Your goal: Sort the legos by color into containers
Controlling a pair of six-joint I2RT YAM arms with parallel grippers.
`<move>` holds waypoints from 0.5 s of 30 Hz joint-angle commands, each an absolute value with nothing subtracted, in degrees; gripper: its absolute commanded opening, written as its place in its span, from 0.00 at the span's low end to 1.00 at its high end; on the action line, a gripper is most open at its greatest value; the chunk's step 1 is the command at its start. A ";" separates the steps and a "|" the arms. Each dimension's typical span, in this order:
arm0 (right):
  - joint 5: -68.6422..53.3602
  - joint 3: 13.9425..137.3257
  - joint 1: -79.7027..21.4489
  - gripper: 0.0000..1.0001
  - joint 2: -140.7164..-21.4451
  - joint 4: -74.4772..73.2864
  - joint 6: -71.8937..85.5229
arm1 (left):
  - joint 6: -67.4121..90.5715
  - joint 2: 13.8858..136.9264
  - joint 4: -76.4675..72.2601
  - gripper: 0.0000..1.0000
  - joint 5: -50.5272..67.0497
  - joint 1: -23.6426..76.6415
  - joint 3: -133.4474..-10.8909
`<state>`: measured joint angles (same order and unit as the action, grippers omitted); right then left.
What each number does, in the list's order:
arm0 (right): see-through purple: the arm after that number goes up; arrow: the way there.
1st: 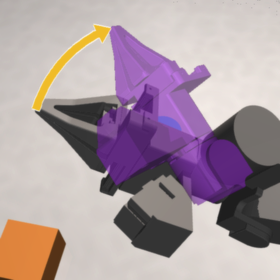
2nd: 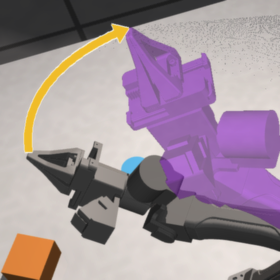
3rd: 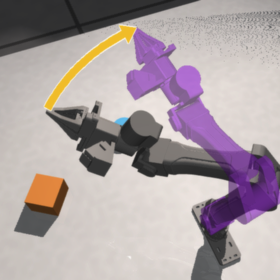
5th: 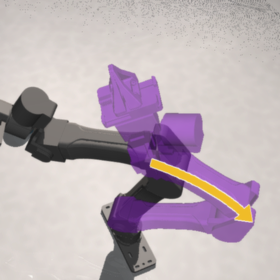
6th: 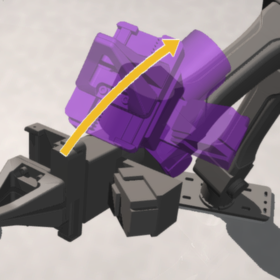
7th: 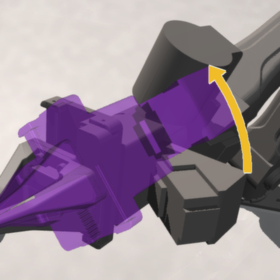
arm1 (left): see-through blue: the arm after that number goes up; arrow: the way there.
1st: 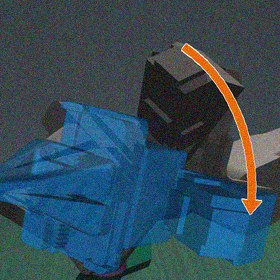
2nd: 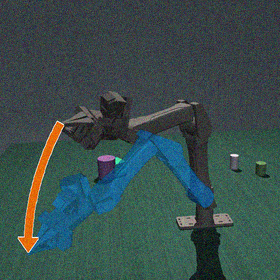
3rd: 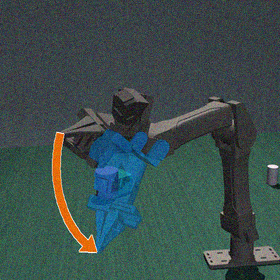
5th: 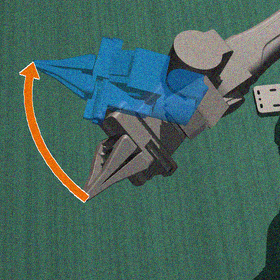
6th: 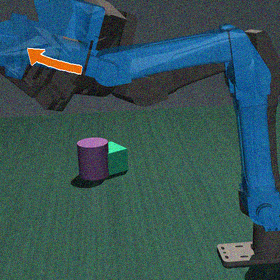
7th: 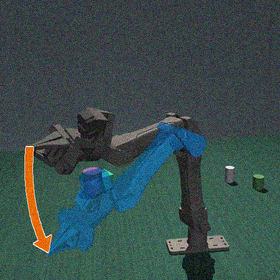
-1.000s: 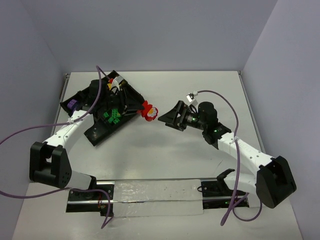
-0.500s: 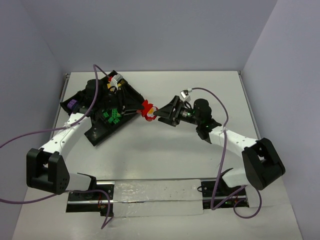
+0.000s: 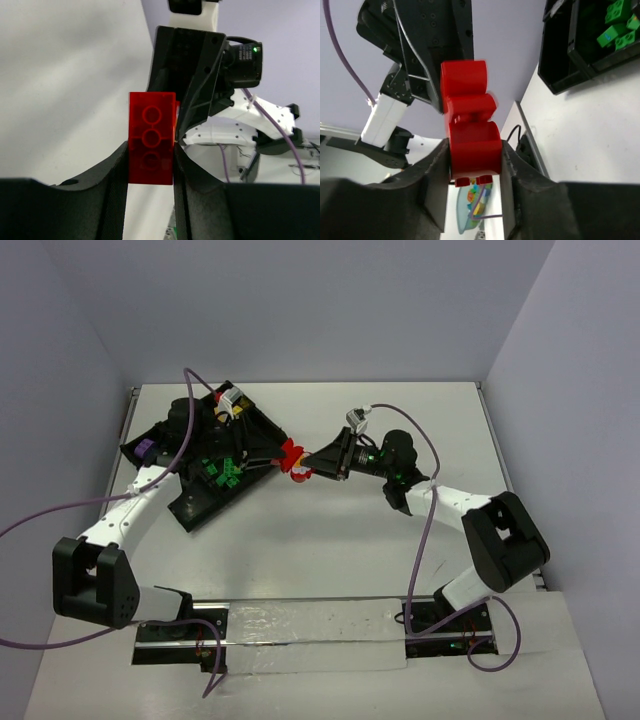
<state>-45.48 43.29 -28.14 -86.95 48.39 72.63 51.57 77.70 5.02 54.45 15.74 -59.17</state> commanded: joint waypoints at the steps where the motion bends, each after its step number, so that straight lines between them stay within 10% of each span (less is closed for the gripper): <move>1: -48.10 41.32 -28.74 0.01 -86.85 60.36 76.26 | 49.61 77.52 5.93 0.00 53.99 15.83 -61.93; 15: -45.40 35.87 -27.59 0.00 -84.53 48.41 66.99 | 42.24 77.37 17.03 0.00 51.16 9.37 -66.31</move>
